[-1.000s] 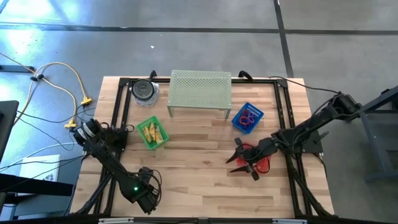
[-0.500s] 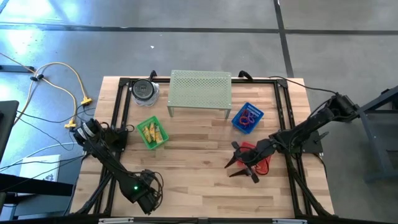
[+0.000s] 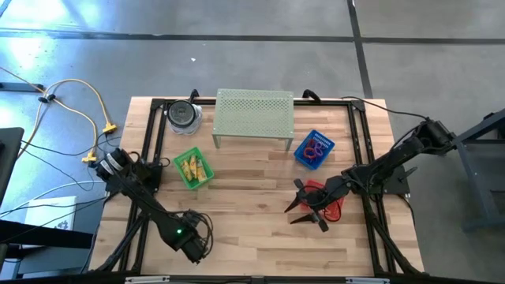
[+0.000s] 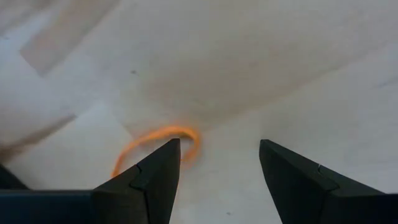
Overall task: Pick & Place Office Desk Supplies
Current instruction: Put the orange rubberband into the red basket
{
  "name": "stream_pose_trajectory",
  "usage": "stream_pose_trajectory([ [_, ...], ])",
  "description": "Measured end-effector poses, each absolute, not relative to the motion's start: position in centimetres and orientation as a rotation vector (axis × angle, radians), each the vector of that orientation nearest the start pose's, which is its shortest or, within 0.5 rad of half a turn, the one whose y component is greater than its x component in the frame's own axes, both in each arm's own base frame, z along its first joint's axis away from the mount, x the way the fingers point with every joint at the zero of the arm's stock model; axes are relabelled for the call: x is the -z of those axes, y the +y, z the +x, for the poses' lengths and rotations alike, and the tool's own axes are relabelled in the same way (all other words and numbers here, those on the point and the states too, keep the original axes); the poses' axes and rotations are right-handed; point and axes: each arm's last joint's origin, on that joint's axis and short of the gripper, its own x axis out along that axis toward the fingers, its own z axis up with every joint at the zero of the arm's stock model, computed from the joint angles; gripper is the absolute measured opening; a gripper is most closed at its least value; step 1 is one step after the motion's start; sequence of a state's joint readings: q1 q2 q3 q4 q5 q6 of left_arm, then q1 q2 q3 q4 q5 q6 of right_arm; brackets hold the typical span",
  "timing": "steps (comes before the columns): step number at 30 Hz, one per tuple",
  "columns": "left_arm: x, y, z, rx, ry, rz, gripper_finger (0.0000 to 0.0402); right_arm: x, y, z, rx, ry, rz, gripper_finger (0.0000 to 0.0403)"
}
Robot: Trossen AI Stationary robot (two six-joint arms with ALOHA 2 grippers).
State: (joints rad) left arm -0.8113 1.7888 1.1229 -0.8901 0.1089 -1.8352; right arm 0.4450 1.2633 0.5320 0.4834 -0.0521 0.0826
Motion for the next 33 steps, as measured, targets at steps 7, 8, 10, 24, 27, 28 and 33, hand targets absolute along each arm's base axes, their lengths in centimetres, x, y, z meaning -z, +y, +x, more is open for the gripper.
stream_pose_trajectory([
  [7,-16.1,-22.1,20.7,-0.821,1.537,-0.804,0.0208,-21.2,11.2,23.0,-0.486,0.272,0.031,0.0174],
  [8,-16.1,-22.3,20.6,-0.816,1.542,-0.805,0.0208,-21.2,11.2,23.0,-0.486,0.274,0.030,0.0174],
  [10,-16.1,-22.6,20.4,-0.808,1.556,-0.820,0.0208,-21.1,11.2,23.0,-0.486,0.277,0.030,0.0174],
  [24,-16.1,-24.0,18.9,-0.853,1.534,-0.861,0.0208,-21.1,11.2,23.0,-0.484,0.275,0.027,0.0174],
  [27,-16.0,-24.0,18.8,-0.860,1.520,-0.861,0.0208,-21.2,11.2,23.0,-0.483,0.275,0.029,0.0174],
  [28,-15.9,-24.0,18.8,-0.871,1.519,-0.859,0.0208,-21.2,11.2,23.0,-0.484,0.275,0.029,0.0174],
  [33,-15.3,-24.0,18.9,-0.881,1.520,-0.854,0.0208,-21.2,11.2,23.0,-0.485,0.277,0.035,0.0174],
])
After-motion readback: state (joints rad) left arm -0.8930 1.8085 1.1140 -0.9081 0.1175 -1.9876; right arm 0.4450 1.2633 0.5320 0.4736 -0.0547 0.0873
